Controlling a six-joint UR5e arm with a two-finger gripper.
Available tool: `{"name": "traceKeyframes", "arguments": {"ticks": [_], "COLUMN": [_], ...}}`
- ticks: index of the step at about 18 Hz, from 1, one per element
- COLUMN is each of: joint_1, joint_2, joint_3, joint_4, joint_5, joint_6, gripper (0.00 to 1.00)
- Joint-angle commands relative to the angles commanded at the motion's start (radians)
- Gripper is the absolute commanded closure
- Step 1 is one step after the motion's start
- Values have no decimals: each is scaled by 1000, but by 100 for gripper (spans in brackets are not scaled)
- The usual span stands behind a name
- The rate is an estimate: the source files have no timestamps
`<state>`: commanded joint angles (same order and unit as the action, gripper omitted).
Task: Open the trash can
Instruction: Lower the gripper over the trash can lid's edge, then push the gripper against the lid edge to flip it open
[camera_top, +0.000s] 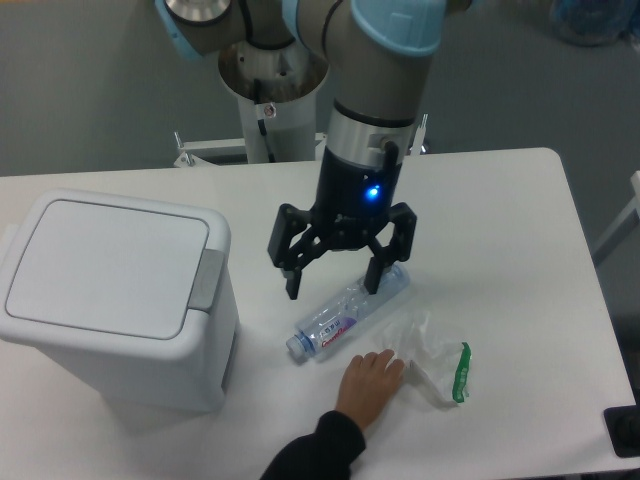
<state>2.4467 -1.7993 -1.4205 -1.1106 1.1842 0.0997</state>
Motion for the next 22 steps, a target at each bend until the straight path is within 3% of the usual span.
{"name": "traceKeyframes", "arguments": {"ticks": [9,16,22], "joint_1": [-75,-77,-81], "joint_2": [14,83,77], "joint_3": [-46,-121,-132], "joint_4": [-3,2,9], "joint_5": [2,-2,5], "joint_6": [-31,-28,-28], "gripper": [0,0,0]}}
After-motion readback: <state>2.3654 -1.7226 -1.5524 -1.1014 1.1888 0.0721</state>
